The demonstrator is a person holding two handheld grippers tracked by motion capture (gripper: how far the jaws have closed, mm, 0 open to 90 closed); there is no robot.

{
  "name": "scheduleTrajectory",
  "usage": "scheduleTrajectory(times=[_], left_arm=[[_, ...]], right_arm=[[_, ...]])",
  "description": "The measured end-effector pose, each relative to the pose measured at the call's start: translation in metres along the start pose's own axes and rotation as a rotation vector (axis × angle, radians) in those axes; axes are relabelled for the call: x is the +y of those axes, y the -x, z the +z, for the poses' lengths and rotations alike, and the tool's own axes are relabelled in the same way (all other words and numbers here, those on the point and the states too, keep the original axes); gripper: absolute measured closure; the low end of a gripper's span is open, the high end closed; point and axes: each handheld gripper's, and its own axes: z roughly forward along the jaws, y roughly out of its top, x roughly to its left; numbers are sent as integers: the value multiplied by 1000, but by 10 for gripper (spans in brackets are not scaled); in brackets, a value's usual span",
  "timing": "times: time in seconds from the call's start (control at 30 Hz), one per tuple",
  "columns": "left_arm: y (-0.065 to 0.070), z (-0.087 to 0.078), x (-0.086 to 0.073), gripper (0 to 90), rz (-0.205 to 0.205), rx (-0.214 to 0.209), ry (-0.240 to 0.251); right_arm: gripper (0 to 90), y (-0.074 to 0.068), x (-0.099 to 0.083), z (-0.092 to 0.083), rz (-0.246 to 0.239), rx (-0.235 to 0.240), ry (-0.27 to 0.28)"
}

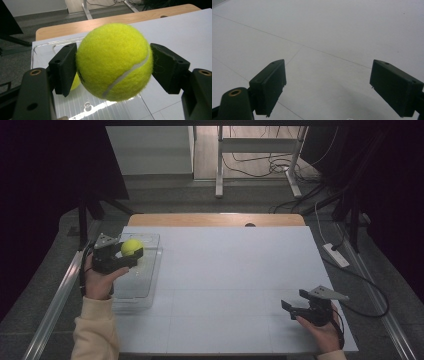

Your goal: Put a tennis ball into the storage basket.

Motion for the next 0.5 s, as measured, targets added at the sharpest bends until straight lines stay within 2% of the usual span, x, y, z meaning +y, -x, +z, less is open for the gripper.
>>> scheduleTrajectory(times=[0.23, 0.33, 0.5], left_arm=[[-7, 5, -5, 273, -12, 33, -37], [-9, 6, -6, 273, -15, 34, -45], [-15, 10, -11, 273, -15, 58, -84]], right_arm=[[135, -1, 0, 1, -3, 2, -3], [135, -1, 0, 1, -4, 1, -1], [135, -1, 0, 1, -4, 1, -4]])
